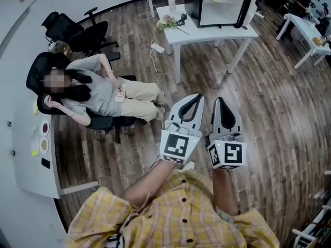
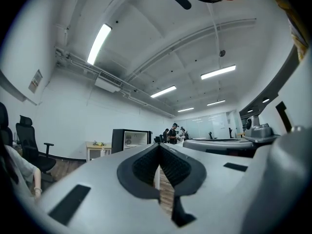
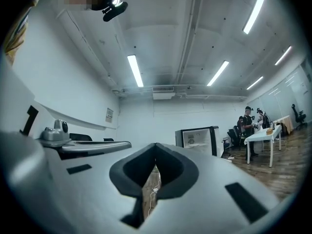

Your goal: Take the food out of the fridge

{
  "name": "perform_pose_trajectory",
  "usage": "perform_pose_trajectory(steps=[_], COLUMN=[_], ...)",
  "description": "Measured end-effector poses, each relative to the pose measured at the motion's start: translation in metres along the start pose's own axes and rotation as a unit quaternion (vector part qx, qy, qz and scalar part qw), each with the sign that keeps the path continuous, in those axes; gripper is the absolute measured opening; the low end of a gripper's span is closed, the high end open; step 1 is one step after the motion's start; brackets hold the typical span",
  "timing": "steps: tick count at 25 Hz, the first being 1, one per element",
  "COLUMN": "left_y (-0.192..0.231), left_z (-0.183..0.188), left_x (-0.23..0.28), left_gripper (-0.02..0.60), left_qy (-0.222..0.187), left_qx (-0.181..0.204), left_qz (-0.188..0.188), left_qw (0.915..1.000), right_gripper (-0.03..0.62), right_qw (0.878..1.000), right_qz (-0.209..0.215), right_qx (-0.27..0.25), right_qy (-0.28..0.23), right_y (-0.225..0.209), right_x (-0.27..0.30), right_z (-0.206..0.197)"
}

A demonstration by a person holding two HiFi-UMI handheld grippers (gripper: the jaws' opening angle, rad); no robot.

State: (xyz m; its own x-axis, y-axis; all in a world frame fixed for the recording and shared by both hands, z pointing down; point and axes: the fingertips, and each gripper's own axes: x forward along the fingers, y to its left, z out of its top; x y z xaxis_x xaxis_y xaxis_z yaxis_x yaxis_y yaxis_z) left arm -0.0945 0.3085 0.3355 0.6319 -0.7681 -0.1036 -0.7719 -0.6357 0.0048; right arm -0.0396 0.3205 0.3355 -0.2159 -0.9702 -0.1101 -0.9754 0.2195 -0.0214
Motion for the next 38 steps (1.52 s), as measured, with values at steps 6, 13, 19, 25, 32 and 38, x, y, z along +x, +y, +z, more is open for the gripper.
perform_pose_trajectory(steps=[6,13,19,25,32,38], left_y=[-0.021,-0.021,-0.016,0.007,0.058,0.109], left_z=[-0.015,-0.031,-0.044,-0.054,-0.052,-0.05], left_x=[0.002,0.026,0.071,0.129,0.208,0.266], left_gripper=[0.008,0.008,0.008,0.008,0.008,0.008], left_qy=[0.008,0.019,0.023,0.024,0.025,0.025], left_qx=[0.007,-0.001,-0.005,-0.01,-0.001,0.003], left_qz=[0.01,0.009,0.002,-0.002,0.001,0.004], left_qw=[0.9999,0.9998,0.9997,0.9997,0.9997,0.9997], right_gripper=[0.008,0.008,0.008,0.008,0.008,0.008], right_qw=[1.0,1.0,1.0,1.0,1.0,1.0], right_qz=[0.015,0.003,-0.002,-0.006,-0.005,-0.004], right_qx=[0.005,0.009,0.003,0.001,0.002,0.004], right_qy=[0.001,0.005,0.012,0.018,0.021,0.024], right_y=[-0.012,-0.036,-0.066,-0.097,-0.126,-0.141], right_x=[-0.008,0.003,0.034,0.084,0.171,0.247], right_z=[-0.011,-0.023,-0.033,-0.041,-0.042,-0.044])
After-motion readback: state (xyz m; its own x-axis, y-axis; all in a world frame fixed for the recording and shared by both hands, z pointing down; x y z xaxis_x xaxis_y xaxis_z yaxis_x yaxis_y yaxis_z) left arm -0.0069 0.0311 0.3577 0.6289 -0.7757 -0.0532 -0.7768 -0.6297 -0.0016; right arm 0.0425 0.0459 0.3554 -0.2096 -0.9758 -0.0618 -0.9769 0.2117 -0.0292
